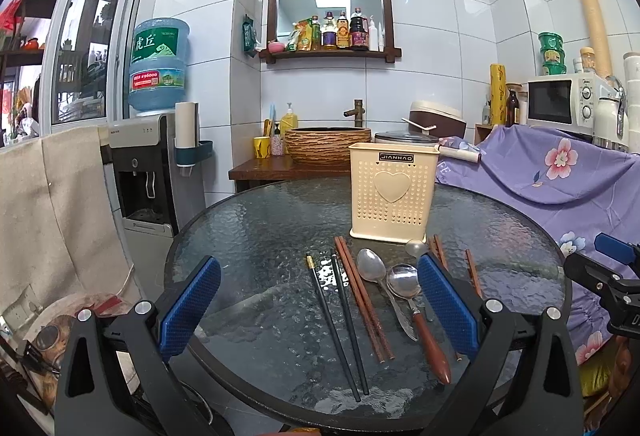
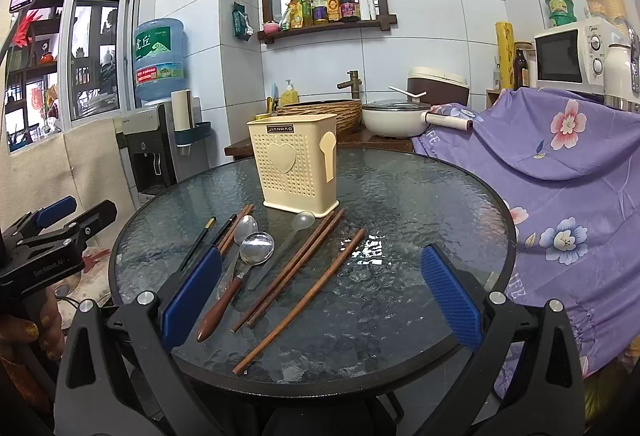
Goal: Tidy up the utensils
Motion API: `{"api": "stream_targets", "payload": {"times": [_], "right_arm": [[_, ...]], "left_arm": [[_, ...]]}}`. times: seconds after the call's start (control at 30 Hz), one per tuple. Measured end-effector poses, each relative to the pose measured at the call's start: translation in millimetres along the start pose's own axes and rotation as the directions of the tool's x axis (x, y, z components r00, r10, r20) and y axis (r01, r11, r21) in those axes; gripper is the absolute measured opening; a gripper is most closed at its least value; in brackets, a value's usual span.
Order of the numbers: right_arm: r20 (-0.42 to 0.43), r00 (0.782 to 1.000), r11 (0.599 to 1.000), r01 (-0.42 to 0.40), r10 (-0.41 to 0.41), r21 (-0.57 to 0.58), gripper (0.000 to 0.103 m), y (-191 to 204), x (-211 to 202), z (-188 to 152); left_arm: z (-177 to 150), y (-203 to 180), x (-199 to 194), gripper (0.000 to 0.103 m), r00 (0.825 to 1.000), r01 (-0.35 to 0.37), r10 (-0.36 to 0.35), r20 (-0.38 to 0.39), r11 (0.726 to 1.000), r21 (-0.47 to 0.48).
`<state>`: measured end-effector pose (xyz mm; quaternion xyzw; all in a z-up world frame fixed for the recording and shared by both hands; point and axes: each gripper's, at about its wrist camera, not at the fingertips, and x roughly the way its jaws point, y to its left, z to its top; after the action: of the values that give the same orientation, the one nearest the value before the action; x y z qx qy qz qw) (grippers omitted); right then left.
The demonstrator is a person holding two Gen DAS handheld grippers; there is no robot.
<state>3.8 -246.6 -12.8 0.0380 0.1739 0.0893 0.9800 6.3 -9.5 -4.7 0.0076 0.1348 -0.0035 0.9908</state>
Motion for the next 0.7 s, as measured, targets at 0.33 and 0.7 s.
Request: {"api": "stream_targets", "payload": {"times": [0.33,0.7], "right_arm": [[-0.015,1.000,1.000,0.008,-0.008,-0.007,0.098,1,4,-1],[-0.072,0.997,1.000,0.021,-0.022,-0.005,0.098,-4,20,1]], "left_arm": [[-1,1,1,0.097,1.000,-0.001,0.001,-0.003,1.000,0.004],[2,3,10,0.097,1.000,-0.003,0.004,-0.028,1.000,0.013]]}}
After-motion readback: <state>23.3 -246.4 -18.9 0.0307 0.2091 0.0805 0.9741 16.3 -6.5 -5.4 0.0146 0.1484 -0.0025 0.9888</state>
